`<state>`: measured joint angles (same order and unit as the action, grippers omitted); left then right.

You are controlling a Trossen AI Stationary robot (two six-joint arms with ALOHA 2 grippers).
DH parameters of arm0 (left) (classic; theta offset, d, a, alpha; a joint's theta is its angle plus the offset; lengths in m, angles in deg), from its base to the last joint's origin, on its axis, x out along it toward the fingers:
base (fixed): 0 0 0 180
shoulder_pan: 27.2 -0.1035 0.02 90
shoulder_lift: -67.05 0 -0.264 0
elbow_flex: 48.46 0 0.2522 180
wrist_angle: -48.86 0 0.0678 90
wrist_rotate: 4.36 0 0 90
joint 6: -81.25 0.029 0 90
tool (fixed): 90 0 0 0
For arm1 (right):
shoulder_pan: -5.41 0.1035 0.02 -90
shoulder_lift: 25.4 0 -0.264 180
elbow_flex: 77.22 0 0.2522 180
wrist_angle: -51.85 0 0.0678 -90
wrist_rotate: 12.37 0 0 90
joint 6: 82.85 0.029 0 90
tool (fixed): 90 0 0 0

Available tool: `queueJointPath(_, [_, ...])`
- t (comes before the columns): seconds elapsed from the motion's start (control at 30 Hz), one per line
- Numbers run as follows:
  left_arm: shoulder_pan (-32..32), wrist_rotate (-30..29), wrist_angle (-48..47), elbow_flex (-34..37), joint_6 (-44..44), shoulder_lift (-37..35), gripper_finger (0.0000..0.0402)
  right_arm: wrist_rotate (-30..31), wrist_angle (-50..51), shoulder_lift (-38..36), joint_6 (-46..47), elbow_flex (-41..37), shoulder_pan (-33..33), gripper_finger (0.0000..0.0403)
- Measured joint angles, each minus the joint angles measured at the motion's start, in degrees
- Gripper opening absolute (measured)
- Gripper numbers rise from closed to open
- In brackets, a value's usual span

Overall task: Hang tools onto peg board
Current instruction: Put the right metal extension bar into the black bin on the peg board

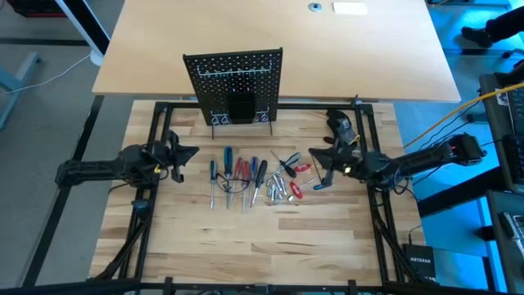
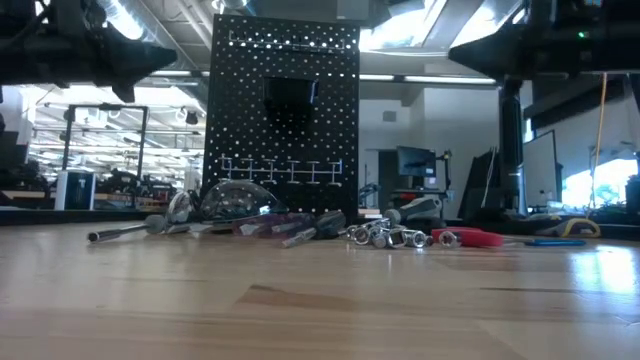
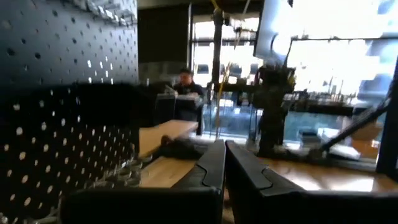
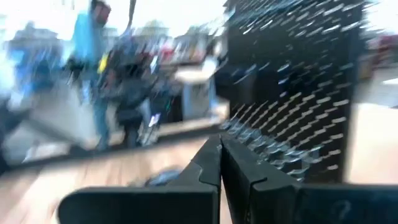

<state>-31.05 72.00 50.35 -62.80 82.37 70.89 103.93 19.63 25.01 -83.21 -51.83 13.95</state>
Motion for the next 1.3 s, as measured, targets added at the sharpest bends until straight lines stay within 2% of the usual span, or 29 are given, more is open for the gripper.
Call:
queueJointPath(0.1, [0.00,-0.08,0.18,0.00,0.63,1.84,0.0001,-0.86,15.32,4.15,1.47,8.28,0.06,0.0010])
queueJointPath(0.2, [0.01,-0.07,-0.61,0.00,0.40,2.88,0.0001,1.58,33.61,8.91,6.49,18.33,0.03,0.0010])
queueJointPath(0.37, [0.07,-0.11,0.86,0.00,3.07,3.14,0.0001,1.66,57.94,16.70,18.88,32.55,0.03,0.0010])
queueJointPath(0.5, [0.04,-0.12,-0.10,0.00,3.71,3.18,0.0001,-4.56,69.33,22.54,26.61,39.73,-0.60,0.0016])
queueJointPath(0.67, [0.04,-0.19,-0.02,0.01,4.51,3.52,0.0001,-10.20,72.24,28.75,31.90,42.79,-2.14,0.0066])
queueJointPath(0.83, [0.04,-1.72,1.53,0.02,6.61,3.44,0.0001,-12.72,72.30,33.46,35.20,43.18,-2.64,0.0110])
queueJointPath(1.0, [0.04,-1.86,1.79,0.02,6.76,3.44,0.0001,-16.38,70.94,36.22,38.12,43.18,-2.50,0.0119])
queueJointPath(1.17, [0.04,-2.06,3.47,0.02,6.90,3.44,0.0001,-17.03,69.02,39.26,46.62,43.20,-2.52,0.0119])
queueJointPath(1.3, [0.04,-2.23,3.35,0.04,8.51,3.55,0.0001,-18.01,68.96,41.63,48.33,43.20,-2.74,0.0119])
